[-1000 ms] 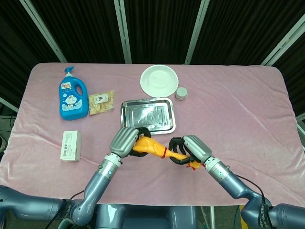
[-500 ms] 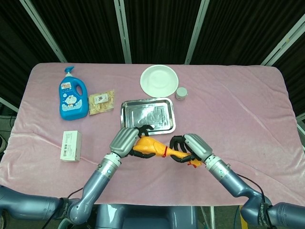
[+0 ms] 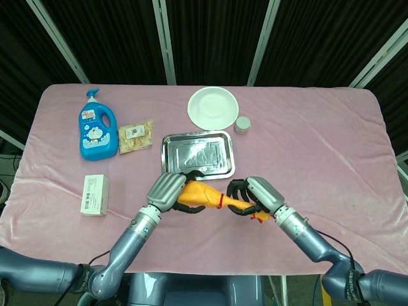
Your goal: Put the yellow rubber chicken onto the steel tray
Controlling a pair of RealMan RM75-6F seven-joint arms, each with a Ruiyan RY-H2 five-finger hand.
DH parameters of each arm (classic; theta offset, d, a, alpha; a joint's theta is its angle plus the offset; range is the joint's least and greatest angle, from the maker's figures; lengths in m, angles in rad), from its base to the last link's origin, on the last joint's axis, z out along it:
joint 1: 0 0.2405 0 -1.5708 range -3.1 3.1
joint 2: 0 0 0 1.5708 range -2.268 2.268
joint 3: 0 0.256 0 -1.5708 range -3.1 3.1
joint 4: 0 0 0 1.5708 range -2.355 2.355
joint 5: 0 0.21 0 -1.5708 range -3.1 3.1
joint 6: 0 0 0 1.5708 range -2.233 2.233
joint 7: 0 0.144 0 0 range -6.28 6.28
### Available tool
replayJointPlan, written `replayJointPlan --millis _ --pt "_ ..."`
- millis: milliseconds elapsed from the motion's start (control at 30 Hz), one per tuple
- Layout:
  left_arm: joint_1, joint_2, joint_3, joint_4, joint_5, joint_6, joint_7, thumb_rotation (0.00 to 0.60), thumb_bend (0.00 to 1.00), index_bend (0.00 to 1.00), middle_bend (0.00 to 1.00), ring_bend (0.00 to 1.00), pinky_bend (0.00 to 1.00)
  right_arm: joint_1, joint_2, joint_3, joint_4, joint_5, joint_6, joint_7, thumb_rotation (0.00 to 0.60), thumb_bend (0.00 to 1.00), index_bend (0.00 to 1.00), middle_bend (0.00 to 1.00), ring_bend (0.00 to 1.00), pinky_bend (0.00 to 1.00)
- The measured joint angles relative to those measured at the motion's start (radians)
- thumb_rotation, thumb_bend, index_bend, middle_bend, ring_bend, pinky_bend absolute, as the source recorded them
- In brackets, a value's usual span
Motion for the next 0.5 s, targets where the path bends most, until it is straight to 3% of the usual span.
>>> replayJointPlan --millis 133,233,400,500 --pt "-0.001 -0.007 0.0 0.006 0.004 0.008 0.001 0.559 0.39 0.41 0.55 0.51 0.65 0.0 0.0 -0.001 -0.001 -0.005 0.002 0.003 0.6 0.5 0.95 0.73 0.75 0.87" --pt "0.002 -0.021 -0.003 0.016 0.022 0.026 -0.01 0.599 0.48 0.53 0.66 0.58 0.7 -0.001 0.002 -0.003 -0.004 -0.01 0.005 0.004 0.6 0.5 0.95 0.73 0.75 0.87" --pt "0.011 -0.048 -0.003 0.042 0.072 0.059 -0.032 0.6 0.6 0.69 0.82 0.7 0.79 -0.002 0.004 -0.005 -0.007 -0.016 0.006 0.009 0.6 0.5 0.95 0.73 0.76 0.87" --pt "0.017 -0.061 -0.003 0.055 0.1 0.076 -0.046 0.6 0.61 0.74 0.87 0.74 0.82 -0.003 0.005 -0.005 -0.005 -0.015 0.007 0.011 0.6 0.5 0.95 0.73 0.76 0.87"
